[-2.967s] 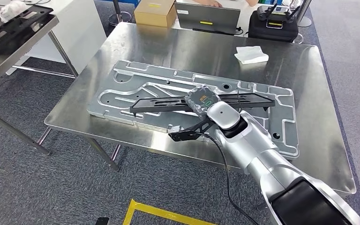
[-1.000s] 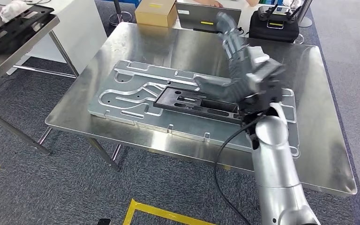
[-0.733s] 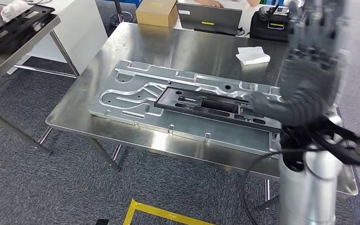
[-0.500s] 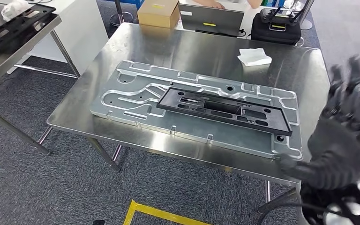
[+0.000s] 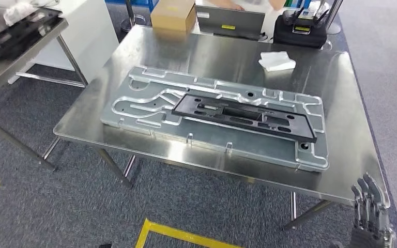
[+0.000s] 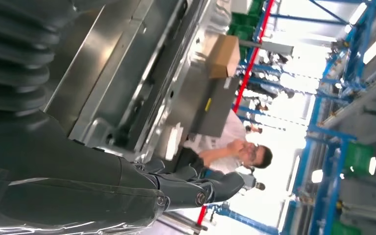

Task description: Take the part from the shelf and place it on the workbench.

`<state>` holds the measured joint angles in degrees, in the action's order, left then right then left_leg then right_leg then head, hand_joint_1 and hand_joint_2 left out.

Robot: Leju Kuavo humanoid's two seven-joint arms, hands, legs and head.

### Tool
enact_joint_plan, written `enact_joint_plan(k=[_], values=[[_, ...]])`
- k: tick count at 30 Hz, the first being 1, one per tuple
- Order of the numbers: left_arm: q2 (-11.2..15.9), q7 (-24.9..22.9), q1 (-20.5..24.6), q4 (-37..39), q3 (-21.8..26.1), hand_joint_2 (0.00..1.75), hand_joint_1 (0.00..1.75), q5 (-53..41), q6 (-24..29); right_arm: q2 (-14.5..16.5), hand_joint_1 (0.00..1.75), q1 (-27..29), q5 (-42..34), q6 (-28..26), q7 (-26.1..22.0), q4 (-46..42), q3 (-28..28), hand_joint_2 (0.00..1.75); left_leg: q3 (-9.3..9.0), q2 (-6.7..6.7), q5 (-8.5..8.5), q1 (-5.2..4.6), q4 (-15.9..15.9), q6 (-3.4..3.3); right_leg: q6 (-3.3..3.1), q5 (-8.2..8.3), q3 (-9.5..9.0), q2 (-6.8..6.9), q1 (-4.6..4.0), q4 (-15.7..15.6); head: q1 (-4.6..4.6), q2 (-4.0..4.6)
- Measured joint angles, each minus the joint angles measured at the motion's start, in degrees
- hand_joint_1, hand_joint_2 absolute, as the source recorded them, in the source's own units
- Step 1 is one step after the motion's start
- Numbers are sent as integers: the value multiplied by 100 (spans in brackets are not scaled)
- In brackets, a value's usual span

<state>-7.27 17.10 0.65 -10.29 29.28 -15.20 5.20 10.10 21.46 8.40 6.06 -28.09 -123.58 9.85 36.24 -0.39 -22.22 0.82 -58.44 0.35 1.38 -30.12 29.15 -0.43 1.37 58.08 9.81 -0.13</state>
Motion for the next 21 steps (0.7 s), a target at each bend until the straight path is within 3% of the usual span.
enact_joint_plan(k=[2,3,5,7,8,9,10,13,14,15,18,19,21], values=[[-1,6,-6,-1,35,0,0,7,-11,89,0,107,-25,91,-16,-3,116,0,5,-2,51,17,21,90,-108,86,43,8,-23,5,0,1],[-1,6,-13,-1,47,0,0,10,-15,124,0,141,-36,122,-23,-2,156,0,36,-1,-7,30,-18,123,-164,138,82,19,-23,-2,1,2],[-1,7,-21,-1,62,0,0,14,-17,193,0,187,-46,152,-30,-2,202,0,188,7,-403,46,-408,159,-256,253,195,46,-11,-20,1,2],[-1,11,-20,-1,67,0,0,15,-17,242,0,228,-53,168,-33,3,239,0,391,9,-975,44,-1166,177,-293,363,343,55,-37,-12,1,1],[-1,14,-19,-1,68,0,0,15,-18,261,0,242,-56,176,-35,10,259,0,425,9,-1169,42,-1480,179,-299,422,424,59,-56,-5,2,2],[-1,18,-19,-1,69,0,0,16,-19,275,0,248,-59,184,-37,21,281,0,355,9,-1253,39,-1599,170,-303,478,501,61,-76,2,1,2],[-1,21,-18,-1,70,0,0,16,-19,289,0,250,-61,192,-39,34,307,0,157,9,-1234,33,-1469,146,-303,529,569,63,-95,9,2,2],[9,31,13,-8,80,0,0,16,-23,317,0,251,-70,230,-57,77,417,0,-827,14,-981,-34,-195,-9,-275,674,713,71,-136,26,1,2],[13,34,31,-13,86,0,0,14,-33,326,0,250,-56,252,-66,96,470,0,-1012,17,-932,-66,97,-58,-245,720,738,77,-137,25,1,1],[17,35,43,-17,92,0,0,7,-45,334,0,242,-6,277,-67,121,529,0,-1078,18,-910,-94,231,-100,-211,766,750,83,-131,21,1,1],[18,17,35,-19,111,0,0,-15,-80,366,0,190,321,371,-18,280,771,0,-997,15,-736,-107,267,-192,-107,857,772,88,-104,-14,0,2],[17,10,37,-18,117,0,0,-18,-89,374,0,168,421,425,9,375,890,0,-947,17,-654,-94,290,-227,-79,741,807,83,-98,49,0,2],[17,6,47,-18,139,0,0,-21,-98,392,0,103,587,575,80,654,1173,0,-793,16,-491,-75,317,-277,-33,190,947,69,-79,501,-1,2]])
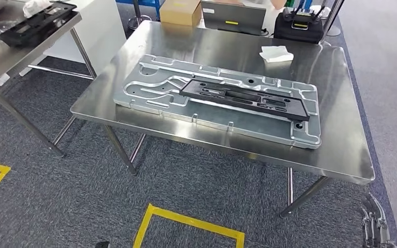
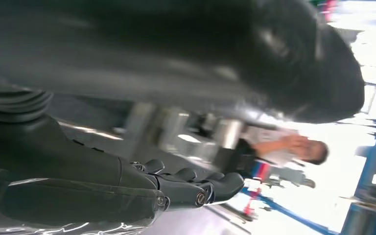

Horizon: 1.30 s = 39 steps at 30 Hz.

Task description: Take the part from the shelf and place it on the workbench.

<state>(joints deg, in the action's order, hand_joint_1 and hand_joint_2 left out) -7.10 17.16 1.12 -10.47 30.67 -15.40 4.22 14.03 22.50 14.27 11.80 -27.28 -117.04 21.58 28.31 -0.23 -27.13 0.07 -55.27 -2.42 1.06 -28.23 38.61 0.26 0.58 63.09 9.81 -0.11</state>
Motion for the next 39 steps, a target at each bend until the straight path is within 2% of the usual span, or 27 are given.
enact_joint_plan(k=[1,2,3,4,6,8,9,10,12,13,14,17,18,19,20,22,24,25,27,28,30,32,33,34,36,37,39], values=[[-1,0,-2,0,10,0,0,-1,2,10,0,-51,104,83,31,190,149,0,90,-9,68,-1,-3,-14,20,-314,77,-2,7,358,0,1],[-2,0,-9,0,21,0,0,-1,14,26,0,-116,241,171,28,446,319,0,180,-20,137,-3,-11,-13,41,-517,125,-3,15,711,0,1],[-5,1,-17,0,28,0,0,-3,29,45,0,-189,406,261,-7,745,512,0,273,-39,204,-3,-23,-4,58,-571,113,-4,24,957,0,1],[-10,1,-24,0,36,0,0,-4,48,68,0,-272,574,344,-55,1064,723,0,369,-64,269,0,-43,11,71,-491,21,-6,32,1039,0,0],[-23,1,-31,0,55,0,0,-8,92,113,0,-469,936,476,-137,1748,1180,0,560,-134,377,9,-114,55,75,-188,-463,-75,60,592,1,1],[-38,1,-26,-1,69,0,0,-11,135,134,0,-710,1373,485,-222,2473,1638,0,702,-205,461,1,-197,118,40,-195,-1075,-279,72,-242,2,1],[-45,3,-21,-2,74,0,0,-13,150,138,0,-817,1590,455,-285,2832,1863,0,742,-244,504,-4,-223,151,16,-270,-1260,-353,69,-533,3,0],[-53,4,-19,-2,80,0,0,-15,160,141,0,-906,1769,423,-346,3160,2070,0,771,-285,553,-9,-228,186,-15,-332,-1331,-370,53,-673,4,0],[-61,3,-39,-2,103,0,0,-17,169,158,0,-1045,1994,381,-397,3680,2394,0,818,-347,618,7,-233,257,-103,-268,-1273,-255,47,-702,4,1],[-63,3,-50,-2,121,0,0,-17,174,169,0,-1116,2102,357,-369,3881,2513,0,860,-319,541,18,-290,282,-160,-211,-1223,-202,49,-704,4,1],[-64,2,-63,-2,140,0,0,-17,181,178,0,-1198,2255,304,-294,4099,2641,0,925,-258,346,33,-446,302,-214,-146,-1162,-147,56,-713,4,0],[-68,-1,-61,-2,194,0,0,-17,202,116,0,-1463,2925,-160,-69,5097,3160,0,1152,-79,-499,65,-1449,366,-266,37,-939,41,43,-707,4,-1],[-69,-3,-58,-2,205,0,0,-19,207,52,0,-1554,3168,-394,-11,5564,3358,0,1166,-60,-591,70,-1749,389,-259,94,-855,119,36,-695,4,0],[-71,-5,-58,-2,216,0,0,-21,210,-26,0,-1642,3392,-625,77,6054,3546,0,1099,-42,-528,74,-1889,404,-250,148,-765,196,31,-675,3,1],[-72,-11,-59,-2,229,0,0,-26,214,-105,0,-1720,3570,-810,205,6508,3706,0,949,-21,-371,78,-1842,409,-238,193,-679,264,27,-650,3,1],[-72,-26,-48,-4,262,0,0,-58,218,-247,0,-1857,3804,-1057,571,7294,3955,0,360,113,-152,73,-1176,390,-201,270,-532,370,18,-587,4,0],[-66,-38,-13,-7,295,0,0,-95,215,-362,0,-1954,3908,-1172,849,7885,4109,0,-204,281,-273,34,-346,317,-140,344,-457,452,4,-541,4,0],[-63,-40,0,-8,307,0,0,-107,210,-410,0,-1994,3939,-1204,947,8130,4166,0,-332,321,-351,9,-106,271,-107,387,-442,496,0,-533,4,-1],[-59,-44,-5,-7,320,0,0,-125,184,-499,0,-2074,3992,-1252,1183,8557,4270,0,-285,280,-310,0,-5,168,-40,469,-415,563,9,-538,3,0],[-56,-44,-13,-7,324,0,0,-149,163,-534,0,-2113,4014,-1269,1318,8741,4324,0,-230,253,-245,4,8,120,-5,418,-383,504,22,-502,2,0],[-45,-39,-12,-7,329,0,0,-215,117,-604,0,-2146,4054,-1286,1557,9062,4444,0,-73,196,-91,13,32,28,46,-10,-254,255,41,-160,1,1],[-35,-30,-3,-7,330,0,0,-301,86,-666,0,-2149,4092,-1291,1694,9292,4554,0,116,108,52,-11,19,-18,57,-592,-96,50,40,525,2,1],[-34,-26,-3,-7,329,0,0,-344,82,-694,0,-2153,4110,-1289,1733,9388,4600,0,215,54,126,-23,6,-20,53,-725,-65,21,33,828,1,0],[-33,-22,-3,-7,328,0,0,-380,80,-722,0,-2160,4122,-1285,1752,9469,4638,0,316,-1,196,-32,-14,-18,44,-718,-104,8,26,986,2,0],[-33,-17,1,-7,326,0,0,-418,83,-756,0,-2178,4133,-1277,1767,9599,4696,0,521,-113,318,-41,-75,2,2,-428,-472,-35,15,698,1,0],[-33,-17,6,-7,325,0,0,-422,87,-773,0,-2187,4135,-1275,1768,9646,4718,0,612,-164,368,-41,-113,17,-31,-318,-774,-116,12,294,2,0],[-33,-16,18,-7,324,0,0,-422,95,-801,0,-2201,4138,-1273,1773,9720,4751,0,747,-259,469,-51,-176,65,-79,-308,-1291,-288,0,-513,3,-1]])
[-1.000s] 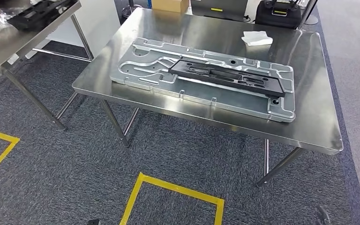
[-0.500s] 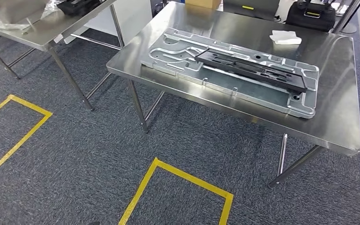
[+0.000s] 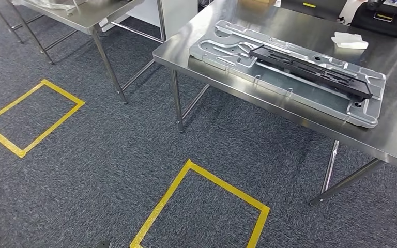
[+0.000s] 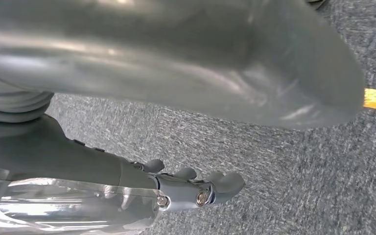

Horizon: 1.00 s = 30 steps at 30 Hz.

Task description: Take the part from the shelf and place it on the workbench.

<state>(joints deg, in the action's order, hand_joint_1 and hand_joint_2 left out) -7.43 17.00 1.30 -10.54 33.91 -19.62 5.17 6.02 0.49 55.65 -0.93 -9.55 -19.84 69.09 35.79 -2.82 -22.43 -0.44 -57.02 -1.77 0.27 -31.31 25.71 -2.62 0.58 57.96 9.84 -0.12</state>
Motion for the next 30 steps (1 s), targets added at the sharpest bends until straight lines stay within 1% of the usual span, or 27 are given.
enact_joint_plan(k=[1,2,3,4,5,6,8,9,10,11,12,13,14,15,16,17,18,19,20,21,23,24,25,26,27,28,30], values=[[1,1,2,0,-1,0,0,0,2,-11,0,-6,1,1,3,31,12,0,40,-40,55,2,-9,29,-15,-46,-117,-51,-12,-217,1,0],[2,2,-1,0,-1,0,0,0,3,-19,0,-13,2,1,7,60,20,0,66,-85,115,3,-2,64,-26,-51,-136,-36,-26,-295,2,0],[7,2,-12,0,-1,0,0,1,6,-24,0,-19,4,2,9,87,27,0,85,-118,159,10,10,99,-52,-4,-99,13,-16,-290,2,1],[12,3,-21,0,-2,0,0,0,11,-28,0,-30,11,3,10,111,33,0,123,-106,123,13,-23,128,-90,47,-63,69,-5,-303,2,1],[15,5,-27,0,-2,0,0,0,18,-31,0,-39,24,7,8,131,39,0,179,-54,-21,20,-139,155,-137,107,-13,133,5,-310,3,1],[19,8,-29,0,-3,0,0,-2,28,-32,0,-44,43,13,2,150,44,0,253,27,-264,32,-362,180,-176,169,45,200,17,-318,3,1],[15,14,-16,0,-9,0,0,-18,57,-38,0,-40,80,27,-19,186,53,0,420,166,-839,74,-1064,236,-206,266,182,334,-5,-295,4,1],[12,14,-11,0,-15,0,0,-43,85,-40,0,-40,94,33,-31,206,56,0,467,193,-996,96,-1408,267,-200,311,262,403,-11,-274,4,1],[7,12,-7,0,-21,0,0,-70,118,-43,0,-44,104,36,-44,226,57,0,456,209,-1014,116,-1635,295,-190,350,348,470,-16,-250,4,1],[1,9,-5,0,-27,0,0,-100,154,-45,0,-53,111,37,-56,245,58,0,365,227,-896,133,-1693,315,-176,387,439,534,-18,-222,4,1],[-8,7,-4,0,-32,0,0,-134,189,-46,0,-66,120,35,-66,266,60,0,176,259,-713,145,-1555,322,-160,422,527,594,-20,-194,4,1],[-17,5,-1,0,-38,0,0,-162,215,-46,0,-78,132,30,-67,289,61,0,-104,327,-564,150,-1242,314,-139,451,597,646,-22,-165,4,0],[-25,6,7,0,-51,0,0,-186,232,-45,0,-87,147,24,-56,313,63,0,-444,432,-531,137,-808,295,-116,479,648,699,-28,-137,4,1],[-30,11,19,0,-68,0,0,-214,243,-43,0,-94,166,18,-32,342,65,0,-748,521,-594,116,-377,259,-86,506,678,752,-33,-115,4,1],[-32,20,29,0,-90,0,0,-240,250,-42,0,-104,184,14,-1,368,65,0,-951,588,-696,90,-49,223,-53,532,693,805,-36,-99,4,1],[-32,33,33,0,-111,0,0,-264,254,-40,0,-120,201,17,37,396,65,0,-1047,603,-777,62,150,187,-19,561,701,861,-34,-93,4,1],[-31,49,28,0,-128,0,0,-288,258,-40,0,-144,217,25,74,421,65,0,-1048,566,-787,54,226,145,17,588,702,913,-31,-92,4,1],[-31,69,17,0,-140,0,0,-307,263,-42,0,-169,231,33,109,441,65,0,-1024,535,-755,58,248,113,51,584,711,894,-15,-69,3,1],[-31,91,7,0,-151,0,0,-320,272,-44,0,-187,244,41,144,462,65,0,-1003,500,-713,67,266,71,79,507,747,800,-2,17,3,1],[-30,111,3,0,-159,0,0,-342,290,-45,0,-194,259,46,175,487,65,0,-975,470,-670,79,283,31,101,348,829,658,8,217,2,1],[-29,133,8,0,-171,0,0,-390,363,-46,0,-181,298,51,221,539,65,0,-884,389,-600,74,270,-24,125,-121,1123,372,22,946,2,1],[-28,121,9,0,-173,0,0,-408,428,-45,0,-173,328,52,234,563,65,0,-837,338,-575,65,250,-33,131,-298,1263,316,23,1318,2,1],[-29,93,7,0,-173,0,0,-415,510,-46,0,-169,361,56,237,579,65,0,-795,280,-556,58,226,-33,134,-370,1333,294,23,1544,2,1],[-30,55,3,0,-173,0,0,-417,603,-47,0,-171,390,63,237,591,65,0,-762,223,-544,55,195,-28,134,-324,1295,285,24,1548,2,1],[-32,17,-1,0,-173,0,0,-417,688,-47,0,-176,414,71,236,600,65,0,-736,163,-539,55,157,-21,131,-173,1138,272,29,1310,2,1],[-34,-12,-1,0,-173,0,0,-418,756,-48,0,-181,433,80,234,608,65,0,-713,104,-542,57,114,-10,124,20,909,229,39,922,2,0],[-42,-79,9,0,-173,0,0,-423,870,-49,0,-190,473,98,217,626,64,0,-642,1,-559,39,17,36,96,231,529,46,57,234,2,0]])
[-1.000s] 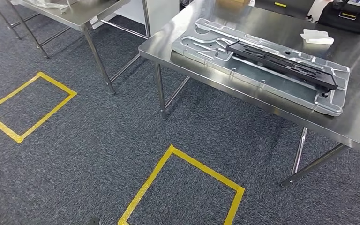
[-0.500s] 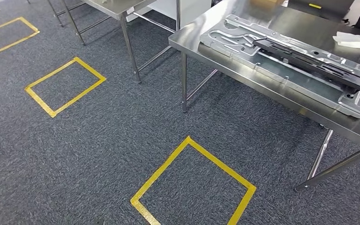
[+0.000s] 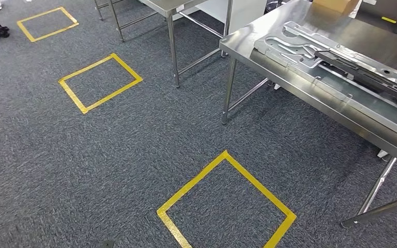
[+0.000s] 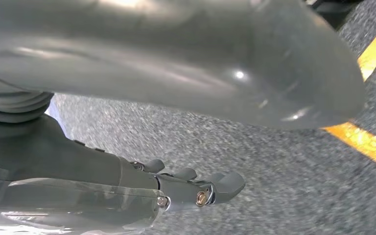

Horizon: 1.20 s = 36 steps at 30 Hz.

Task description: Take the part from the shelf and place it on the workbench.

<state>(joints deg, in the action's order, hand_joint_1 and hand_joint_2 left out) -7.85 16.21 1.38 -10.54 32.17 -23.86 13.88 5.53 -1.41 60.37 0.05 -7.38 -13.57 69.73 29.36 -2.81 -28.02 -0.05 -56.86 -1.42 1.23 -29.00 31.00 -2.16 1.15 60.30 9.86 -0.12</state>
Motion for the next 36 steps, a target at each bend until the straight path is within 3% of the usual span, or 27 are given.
enact_joint_plan(k=[2,4,5,7,9,10,11,12,14,16,17,19,21,22,24,25,26,27,29,31,33,35,36], values=[[-7,-72,7,0,-1,0,0,-31,97,0,0,-17,31,23,-28,21,-3,0,79,-82,4,-9,-62,64,-41,-18,-77,-94,-6,-191,1,1],[-8,-105,-9,0,-2,0,0,-68,132,4,0,-41,46,38,-42,39,-8,0,126,-129,8,8,-90,129,-104,2,-63,-8,0,-215,2,1],[-8,-103,-19,0,-2,0,0,-81,131,8,0,-51,59,42,-38,48,-11,0,166,-86,-44,12,-161,159,-147,17,-64,42,7,-230,2,1],[-7,-50,-18,0,-4,0,0,-91,111,15,0,-55,112,46,-5,64,-26,0,376,78,-328,25,-617,212,-214,38,-60,166,17,-255,2,0],[-8,30,-8,0,-7,0,0,-97,85,19,0,-51,203,49,51,83,-59,0,732,179,-692,45,-1385,259,-236,39,-46,296,4,-254,2,0],[-9,59,-14,0,-7,0,0,-97,77,21,0,-52,250,55,69,93,-82,0,856,194,-774,58,-1663,277,-236,39,-42,361,1,-253,2,0],[-10,78,-23,0,-7,0,0,-97,75,25,0,-57,292,65,81,102,-107,0,882,208,-744,68,-1742,288,-235,38,-42,422,0,-251,2,1],[-10,85,-32,0,-6,0,0,-97,78,28,0,-65,324,75,79,109,-133,0,787,234,-605,77,-1575,292,-232,37,-47,477,2,-249,2,1],[-10,88,-35,0,-5,0,0,-98,92,42,0,-83,364,98,50,124,-184,0,375,389,-225,78,-779,274,-209,30,-68,576,4,-245,2,1],[-10,92,-20,0,-5,0,0,-110,100,56,0,-99,391,113,16,133,-224,0,100,568,-50,40,-193,211,-151,27,-79,652,-18,-239,2,0],[-11,93,-16,0,-5,0,0,-123,100,60,0,-113,398,117,7,136,-237,0,75,604,-47,20,-96,176,-117,31,-80,685,-29,-240,2,-1],[-8,82,-20,0,-5,0,0,-159,97,64,0,-159,404,125,26,140,-253,0,108,522,-17,3,-77,100,-45,48,-84,747,-35,-256,2,0],[-5,51,-18,0,-4,0,0,-182,86,64,0,-197,410,135,85,141,-261,0,113,443,38,16,-33,17,25,-25,-63,646,-13,-189,1,1],[-5,31,-4,0,-5,0,0,-183,78,65,0,-205,416,144,124,143,-264,0,119,401,71,22,-12,-25,46,-160,13,533,-4,-14,1,1],[-4,5,29,0,-6,0,0,-183,45,64,0,-205,429,162,193,148,-269,0,152,317,110,10,-3,-79,50,-555,319,313,0,642,0,1],[-1,4,39,0,-7,0,0,-183,14,64,0,-204,435,168,224,150,-276,0,172,268,121,-5,-6,-95,41,-724,501,274,-3,1027,0,1],[4,10,39,0,-7,0,0,-182,-22,63,0,-203,440,170,248,150,-283,0,186,218,129,-20,-10,-103,30,-796,628,258,-7,1292,1,1],[13,17,32,0,-6,0,0,-181,-54,63,0,-203,443,172,266,151,-290,0,193,162,133,-32,-15,-105,13,-758,667,248,-15,1371,1,1],[30,33,17,0,-5,0,0,-180,-94,63,0,-203,445,172,286,151,-298,0,188,47,139,-45,-25,-100,-50,-384,429,186,-41,878,1,0],[37,63,18,0,-4,0,0,-180,-109,57,0,-200,446,166,291,151,-302,0,201,-62,144,-55,-44,-77,-137,-45,76,-41,-64,109,0,1],[37,108,18,0,-4,0,0,-180,-113,51,0,-197,454,145,281,152,-307,0,245,-156,161,-46,-62,-21,-176,30,-61,-177,-82,-229,1,0],[37,144,-9,0,-4,0,0,-179,-81,57,0,-197,471,121,247,154,-316,0,277,-238,178,-33,-70,49,-193,54,-78,-85,-72,-290,1,0],[37,157,-28,0,-4,0,0,-178,-47,64,0,-193,482,112,227,155,-326,0,302,-205,143,-37,-119,81,-214,72,-95,-32,-57,-326,2,1]])
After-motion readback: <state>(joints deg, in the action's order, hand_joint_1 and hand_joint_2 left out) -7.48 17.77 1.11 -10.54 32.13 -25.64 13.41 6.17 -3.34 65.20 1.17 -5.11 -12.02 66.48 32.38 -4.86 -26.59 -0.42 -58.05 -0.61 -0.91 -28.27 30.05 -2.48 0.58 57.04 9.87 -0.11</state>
